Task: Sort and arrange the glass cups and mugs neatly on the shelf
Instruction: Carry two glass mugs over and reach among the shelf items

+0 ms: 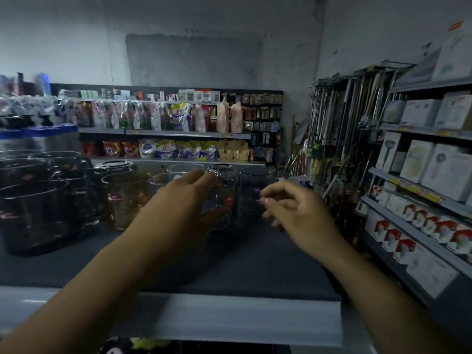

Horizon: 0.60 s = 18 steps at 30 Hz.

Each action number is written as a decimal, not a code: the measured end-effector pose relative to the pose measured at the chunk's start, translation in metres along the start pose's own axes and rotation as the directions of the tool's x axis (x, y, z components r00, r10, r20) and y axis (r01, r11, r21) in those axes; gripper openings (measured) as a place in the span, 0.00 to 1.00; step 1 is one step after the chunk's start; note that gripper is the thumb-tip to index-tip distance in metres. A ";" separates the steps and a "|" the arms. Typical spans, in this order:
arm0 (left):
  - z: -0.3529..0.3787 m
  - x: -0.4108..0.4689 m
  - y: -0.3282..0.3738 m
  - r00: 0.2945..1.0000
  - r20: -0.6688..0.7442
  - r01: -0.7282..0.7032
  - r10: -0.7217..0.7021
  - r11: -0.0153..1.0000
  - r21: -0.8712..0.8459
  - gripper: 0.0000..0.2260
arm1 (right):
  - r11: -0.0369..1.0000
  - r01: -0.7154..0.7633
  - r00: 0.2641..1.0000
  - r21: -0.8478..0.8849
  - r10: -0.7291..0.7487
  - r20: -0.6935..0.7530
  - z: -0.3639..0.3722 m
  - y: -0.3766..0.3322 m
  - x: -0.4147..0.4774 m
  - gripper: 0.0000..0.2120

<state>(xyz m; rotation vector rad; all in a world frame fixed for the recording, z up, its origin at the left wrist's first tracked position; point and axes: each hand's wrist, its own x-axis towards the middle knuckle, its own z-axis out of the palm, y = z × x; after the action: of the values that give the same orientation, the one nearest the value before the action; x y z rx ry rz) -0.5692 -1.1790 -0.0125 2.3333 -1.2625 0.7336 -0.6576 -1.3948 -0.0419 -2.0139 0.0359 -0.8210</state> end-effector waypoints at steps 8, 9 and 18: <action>0.000 0.007 -0.001 0.999 0.039 0.010 -0.012 0.999 0.051 0.24 | 0.994 -0.094 0.935 -0.048 0.072 -0.348 -0.010 0.027 0.019 0.10; -0.003 0.008 0.001 0.999 0.049 0.009 -0.012 0.998 0.067 0.25 | 0.985 -0.167 0.925 0.039 0.170 -0.339 -0.009 0.030 0.023 0.12; -0.014 0.095 0.036 0.970 0.182 -0.189 0.162 0.971 0.147 0.28 | 0.908 -0.345 0.896 0.237 0.394 -0.205 -0.003 0.034 0.040 0.14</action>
<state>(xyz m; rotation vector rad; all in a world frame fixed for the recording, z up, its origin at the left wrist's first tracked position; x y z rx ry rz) -0.5595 -1.2513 0.0598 2.4818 -1.5538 0.7324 -0.6189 -1.4292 -0.0456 -1.6376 0.4558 -0.7887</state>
